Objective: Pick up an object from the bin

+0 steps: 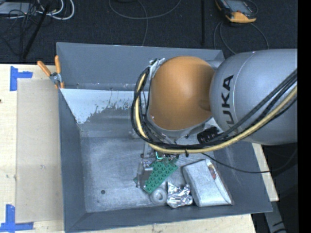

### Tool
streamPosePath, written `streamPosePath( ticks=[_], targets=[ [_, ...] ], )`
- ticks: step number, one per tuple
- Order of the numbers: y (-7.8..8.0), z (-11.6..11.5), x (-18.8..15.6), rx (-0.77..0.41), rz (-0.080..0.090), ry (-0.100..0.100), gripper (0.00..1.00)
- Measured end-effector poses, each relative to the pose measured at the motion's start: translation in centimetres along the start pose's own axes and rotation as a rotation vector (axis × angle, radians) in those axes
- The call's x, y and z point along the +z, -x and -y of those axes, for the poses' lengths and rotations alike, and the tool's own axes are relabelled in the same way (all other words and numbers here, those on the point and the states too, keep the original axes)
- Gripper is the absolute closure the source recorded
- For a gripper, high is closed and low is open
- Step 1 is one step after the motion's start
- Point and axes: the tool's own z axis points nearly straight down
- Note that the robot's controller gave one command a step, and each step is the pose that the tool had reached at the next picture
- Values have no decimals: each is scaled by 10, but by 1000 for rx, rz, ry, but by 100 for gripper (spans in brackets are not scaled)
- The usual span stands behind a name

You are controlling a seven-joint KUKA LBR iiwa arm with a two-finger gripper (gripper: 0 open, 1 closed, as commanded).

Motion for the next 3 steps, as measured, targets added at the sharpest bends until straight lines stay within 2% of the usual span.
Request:
streamPosePath(
  ticks=[1, 2, 3],
  targets=[
    [9, 88, 65, 104, 1, -3, 0],
    [6, 129, 164, 160, 6, 9, 0],
    [7, 127, 159, 156, 5, 10, 100]
  ],
)
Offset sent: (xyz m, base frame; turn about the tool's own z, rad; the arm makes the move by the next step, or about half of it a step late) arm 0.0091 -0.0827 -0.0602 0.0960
